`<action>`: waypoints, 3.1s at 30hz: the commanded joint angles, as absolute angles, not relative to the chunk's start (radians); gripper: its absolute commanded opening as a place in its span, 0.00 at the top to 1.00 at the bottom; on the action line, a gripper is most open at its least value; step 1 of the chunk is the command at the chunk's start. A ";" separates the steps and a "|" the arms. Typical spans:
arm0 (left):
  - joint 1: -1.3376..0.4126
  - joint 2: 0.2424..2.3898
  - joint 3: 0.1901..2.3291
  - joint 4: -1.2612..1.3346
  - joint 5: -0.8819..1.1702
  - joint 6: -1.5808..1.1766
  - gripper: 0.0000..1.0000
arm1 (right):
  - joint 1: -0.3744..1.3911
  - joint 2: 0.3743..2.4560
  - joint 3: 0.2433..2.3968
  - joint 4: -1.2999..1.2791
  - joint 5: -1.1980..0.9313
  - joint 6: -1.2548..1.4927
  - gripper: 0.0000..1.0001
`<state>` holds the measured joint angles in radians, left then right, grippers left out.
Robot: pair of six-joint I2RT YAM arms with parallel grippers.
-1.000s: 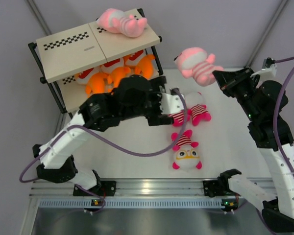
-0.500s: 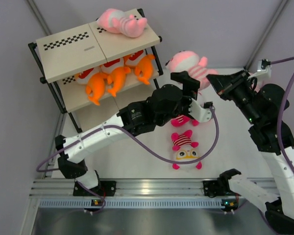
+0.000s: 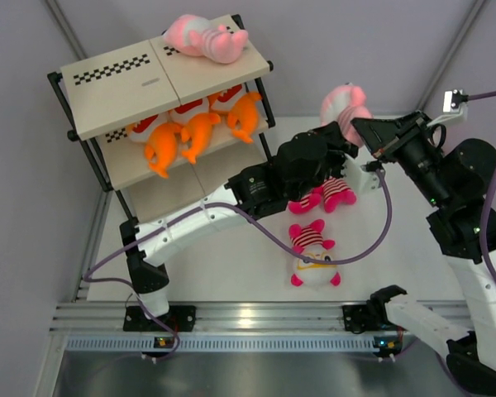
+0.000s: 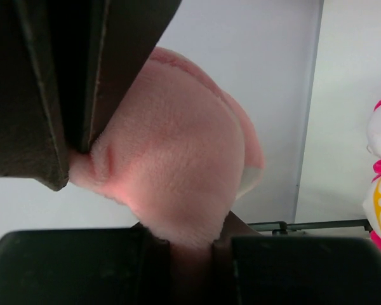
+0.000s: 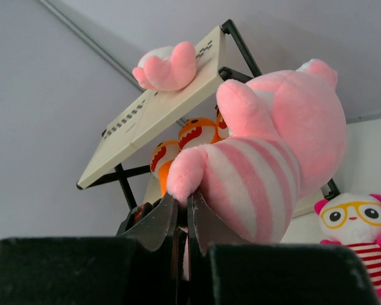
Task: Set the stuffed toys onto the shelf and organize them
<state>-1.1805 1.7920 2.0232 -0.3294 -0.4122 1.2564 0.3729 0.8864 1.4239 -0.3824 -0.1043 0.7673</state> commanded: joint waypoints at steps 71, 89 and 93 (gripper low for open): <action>-0.256 1.482 2.016 -0.630 0.046 1.612 1.00 | 0.336 1.483 1.847 -0.163 -0.313 0.557 0.36; -0.184 1.430 1.908 -0.629 0.103 1.672 0.11 | 0.103 1.410 1.674 -0.268 -0.328 0.588 0.20; -0.184 1.391 1.885 -0.627 0.107 1.655 0.02 | -0.038 1.358 1.551 -0.288 -0.341 0.600 0.18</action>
<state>-0.1867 1.4307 1.9026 -0.6094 0.0711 1.6714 0.0544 1.4445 1.6096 -0.2852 -0.3340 0.6029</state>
